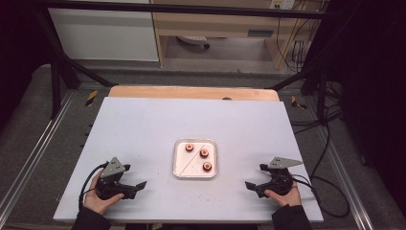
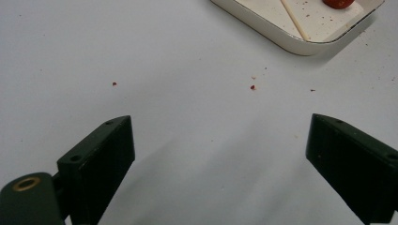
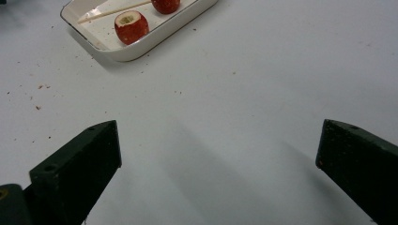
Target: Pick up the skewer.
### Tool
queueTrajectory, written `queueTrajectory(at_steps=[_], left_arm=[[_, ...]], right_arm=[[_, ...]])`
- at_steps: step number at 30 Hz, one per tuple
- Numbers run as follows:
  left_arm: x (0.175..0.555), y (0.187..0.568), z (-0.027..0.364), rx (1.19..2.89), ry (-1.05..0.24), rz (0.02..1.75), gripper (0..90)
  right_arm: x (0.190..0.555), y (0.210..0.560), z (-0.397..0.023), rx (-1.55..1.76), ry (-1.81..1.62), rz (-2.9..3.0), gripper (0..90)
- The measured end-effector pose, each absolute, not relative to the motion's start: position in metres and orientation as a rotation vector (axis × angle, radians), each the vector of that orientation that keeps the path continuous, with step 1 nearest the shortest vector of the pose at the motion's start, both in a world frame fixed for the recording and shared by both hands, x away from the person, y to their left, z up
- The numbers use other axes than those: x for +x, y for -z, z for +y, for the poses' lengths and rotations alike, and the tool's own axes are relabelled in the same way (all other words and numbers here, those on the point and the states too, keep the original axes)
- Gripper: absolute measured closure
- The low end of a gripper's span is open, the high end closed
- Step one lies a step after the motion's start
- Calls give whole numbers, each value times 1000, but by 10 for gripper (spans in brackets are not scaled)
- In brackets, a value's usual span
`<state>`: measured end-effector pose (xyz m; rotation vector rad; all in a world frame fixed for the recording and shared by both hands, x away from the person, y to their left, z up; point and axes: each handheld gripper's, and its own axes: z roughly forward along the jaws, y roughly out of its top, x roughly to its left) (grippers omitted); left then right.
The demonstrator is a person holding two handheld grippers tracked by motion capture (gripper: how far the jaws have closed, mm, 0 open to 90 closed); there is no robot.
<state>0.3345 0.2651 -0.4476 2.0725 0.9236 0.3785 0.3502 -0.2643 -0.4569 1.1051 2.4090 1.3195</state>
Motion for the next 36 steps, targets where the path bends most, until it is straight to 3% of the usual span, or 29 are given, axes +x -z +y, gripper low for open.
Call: queueTrajectory(at_steps=[36], left_arm=[[338,440,233,2127,-373,899,81]], right_arm=[[350,458,-263,1101,-1303,2410,6]])
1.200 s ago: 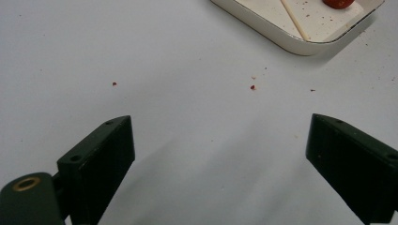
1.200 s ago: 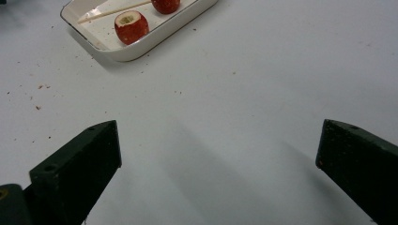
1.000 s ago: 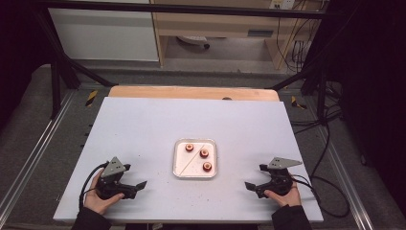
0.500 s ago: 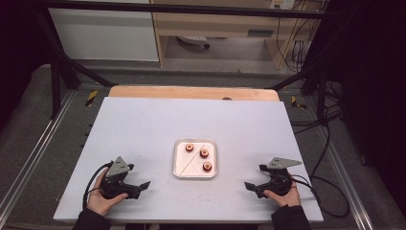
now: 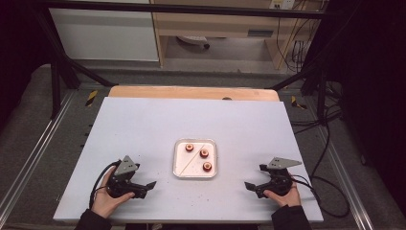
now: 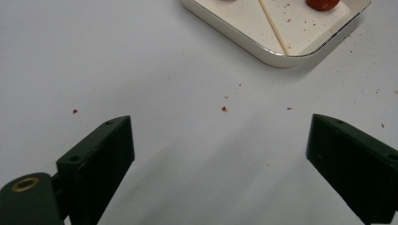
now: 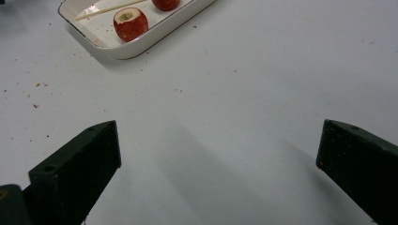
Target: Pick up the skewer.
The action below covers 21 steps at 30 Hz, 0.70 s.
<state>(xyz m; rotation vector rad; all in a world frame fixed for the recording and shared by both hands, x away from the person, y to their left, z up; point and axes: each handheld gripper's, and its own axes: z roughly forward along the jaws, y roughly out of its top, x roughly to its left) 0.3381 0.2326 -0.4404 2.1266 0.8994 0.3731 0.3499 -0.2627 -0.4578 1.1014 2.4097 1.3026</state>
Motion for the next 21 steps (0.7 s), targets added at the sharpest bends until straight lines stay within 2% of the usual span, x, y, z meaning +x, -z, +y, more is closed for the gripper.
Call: queueTrajectory(at_steps=[21], left_arm=[[344,423,200,2158,-388,868,81]], right_arm=[[350,458,-262,1104,-1288,2413,6]])
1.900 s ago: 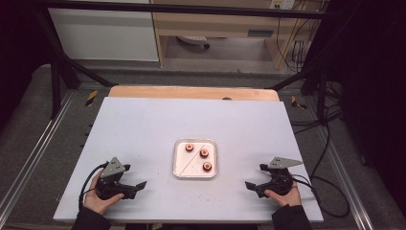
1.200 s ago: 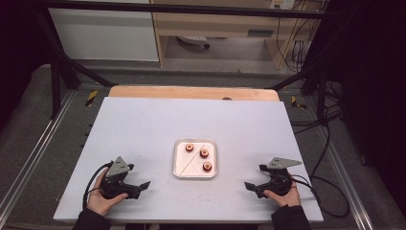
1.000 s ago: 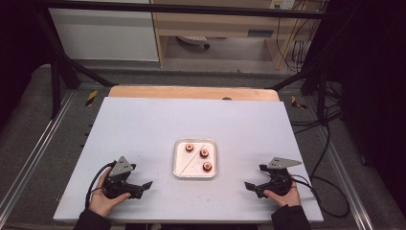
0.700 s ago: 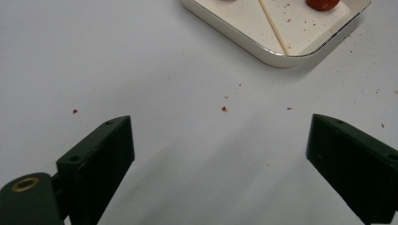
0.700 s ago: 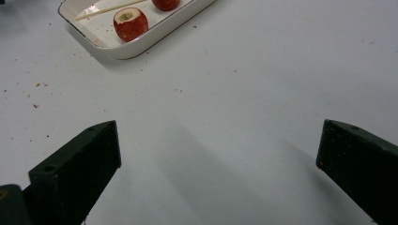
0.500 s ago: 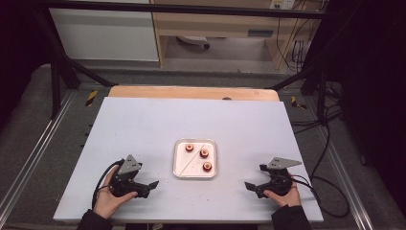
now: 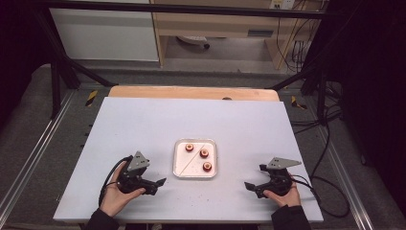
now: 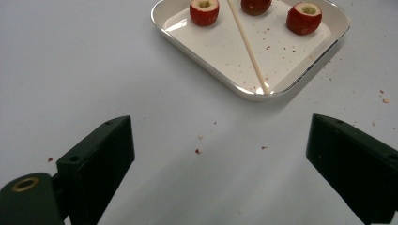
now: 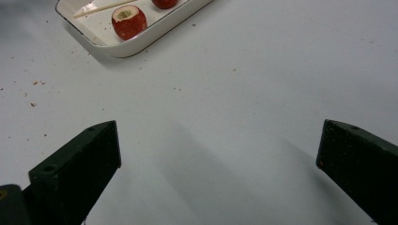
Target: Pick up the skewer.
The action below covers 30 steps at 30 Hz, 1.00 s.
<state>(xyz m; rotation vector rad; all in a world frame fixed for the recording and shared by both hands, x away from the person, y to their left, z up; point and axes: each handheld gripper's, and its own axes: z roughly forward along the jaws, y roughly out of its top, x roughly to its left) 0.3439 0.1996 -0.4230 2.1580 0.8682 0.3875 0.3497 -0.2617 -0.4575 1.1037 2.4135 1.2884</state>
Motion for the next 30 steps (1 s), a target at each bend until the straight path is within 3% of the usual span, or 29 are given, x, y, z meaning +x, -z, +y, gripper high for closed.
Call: queueTrajectory(at_steps=[30], left_arm=[[381,413,128,2226,-383,905,131]], right_arm=[[350,458,-260,1095,-1282,2421,6]])
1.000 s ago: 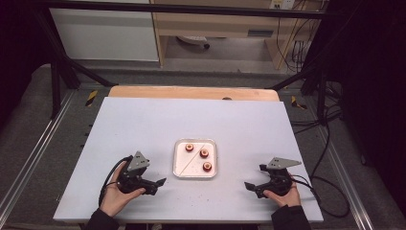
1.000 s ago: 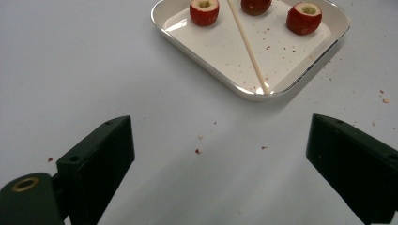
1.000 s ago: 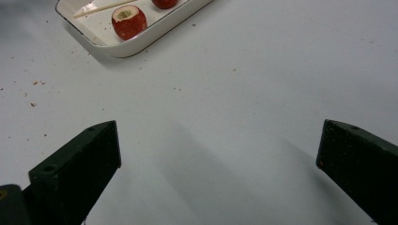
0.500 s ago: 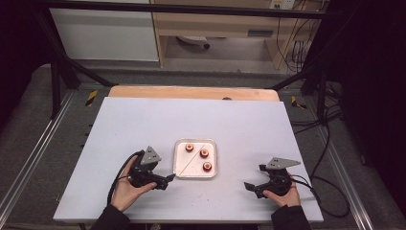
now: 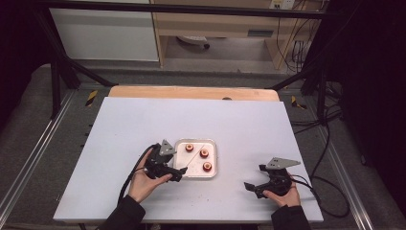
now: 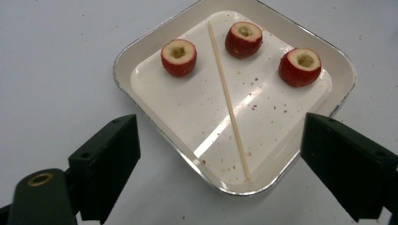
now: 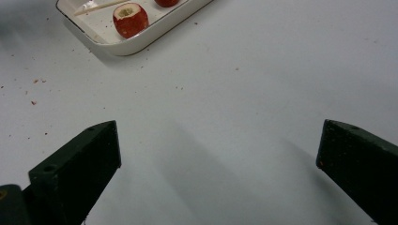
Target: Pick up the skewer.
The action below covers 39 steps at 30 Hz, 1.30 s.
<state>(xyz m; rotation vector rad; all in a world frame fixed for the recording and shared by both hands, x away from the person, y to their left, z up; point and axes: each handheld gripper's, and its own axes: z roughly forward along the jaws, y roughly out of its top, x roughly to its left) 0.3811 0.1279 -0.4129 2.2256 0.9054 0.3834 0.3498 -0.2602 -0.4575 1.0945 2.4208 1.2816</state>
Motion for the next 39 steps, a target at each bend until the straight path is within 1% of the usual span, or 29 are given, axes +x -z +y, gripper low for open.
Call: queueTrajectory(at_steps=[7,8,11,13,14,15,19,20,21,22,24,25,26,28,29,32,33,34,39], left_arm=[[389,419,115,2251,-392,917,206],[391,420,113,2253,-388,920,206],[393,424,108,2263,-385,928,278],[394,425,104,2269,-386,932,313],[394,425,103,2271,-386,932,313],[395,426,101,2271,-389,935,364],[397,428,98,2266,-391,954,477],[397,429,97,2266,-392,957,477],[397,429,97,2270,-397,954,508],[397,430,96,2269,-399,956,562],[397,431,94,2278,-398,956,606],[398,432,94,2279,-396,958,606],[398,433,93,2285,-390,960,648],[397,434,92,2288,-385,960,664],[397,435,91,2288,-382,963,699],[396,436,89,2286,-386,967,742],[396,436,89,2285,-389,967,742],[395,437,88,2284,-390,966,765],[394,438,85,2292,-417,958,806]], right_arm=[[350,458,-260,1093,-1283,2421,6],[350,458,-260,1093,-1283,2421,6],[350,458,-260,1093,-1280,2424,6],[350,458,-260,1092,-1280,2425,6],[350,458,-260,1092,-1280,2425,6],[350,458,-260,1095,-1279,2427,6],[350,458,-260,1092,-1282,2427,6],[350,458,-260,1092,-1282,2427,6],[350,458,-260,1093,-1280,2427,6],[350,458,-260,1095,-1280,2427,6],[350,458,-260,1094,-1283,2427,6],[350,458,-260,1094,-1283,2427,6],[350,458,-259,1093,-1284,2427,7],[350,458,-260,1090,-1283,2428,6],[350,458,-260,1092,-1283,2428,6],[350,458,-259,1092,-1285,2428,7],[350,458,-259,1092,-1285,2428,7],[350,458,-260,1090,-1284,2429,7],[350,458,-259,1094,-1284,2429,7]])
